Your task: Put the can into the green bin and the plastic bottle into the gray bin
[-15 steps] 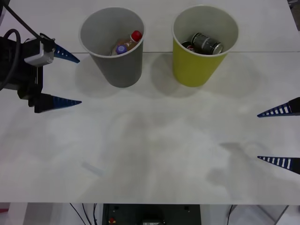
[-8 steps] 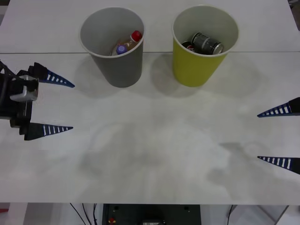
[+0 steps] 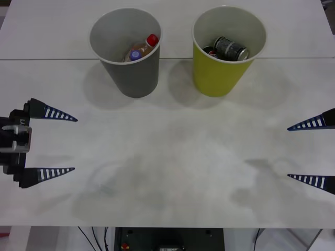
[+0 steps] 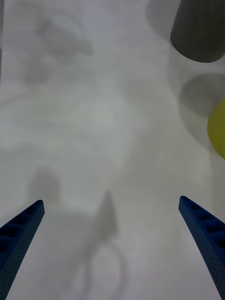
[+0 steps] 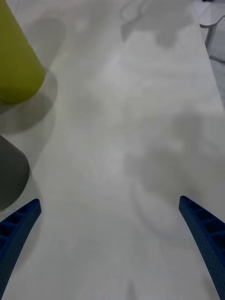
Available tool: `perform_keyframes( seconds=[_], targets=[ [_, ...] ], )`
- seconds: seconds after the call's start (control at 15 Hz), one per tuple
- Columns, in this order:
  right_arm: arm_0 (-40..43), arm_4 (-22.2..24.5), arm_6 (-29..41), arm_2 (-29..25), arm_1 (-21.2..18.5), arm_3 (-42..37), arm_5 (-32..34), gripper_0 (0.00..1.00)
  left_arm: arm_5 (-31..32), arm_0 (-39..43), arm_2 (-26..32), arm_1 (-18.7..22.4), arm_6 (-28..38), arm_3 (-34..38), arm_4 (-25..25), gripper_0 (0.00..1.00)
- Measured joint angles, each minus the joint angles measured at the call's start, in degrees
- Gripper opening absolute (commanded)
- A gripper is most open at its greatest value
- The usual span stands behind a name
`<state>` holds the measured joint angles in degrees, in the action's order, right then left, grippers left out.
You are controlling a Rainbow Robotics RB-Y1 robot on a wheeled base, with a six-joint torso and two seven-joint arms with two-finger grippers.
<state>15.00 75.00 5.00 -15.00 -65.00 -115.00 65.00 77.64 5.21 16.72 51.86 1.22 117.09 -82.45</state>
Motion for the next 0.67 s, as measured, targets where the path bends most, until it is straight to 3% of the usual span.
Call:
perform_keyframes(
  seconds=[0.67],
  targets=[
    [0.00, 0.00, 0.00, 0.00, 0.00, 0.00, 0.00, 1.00, -0.37, 2.70, 0.61, 1.22, 0.09, 1.15, -3.04, 1.00]
  ],
)
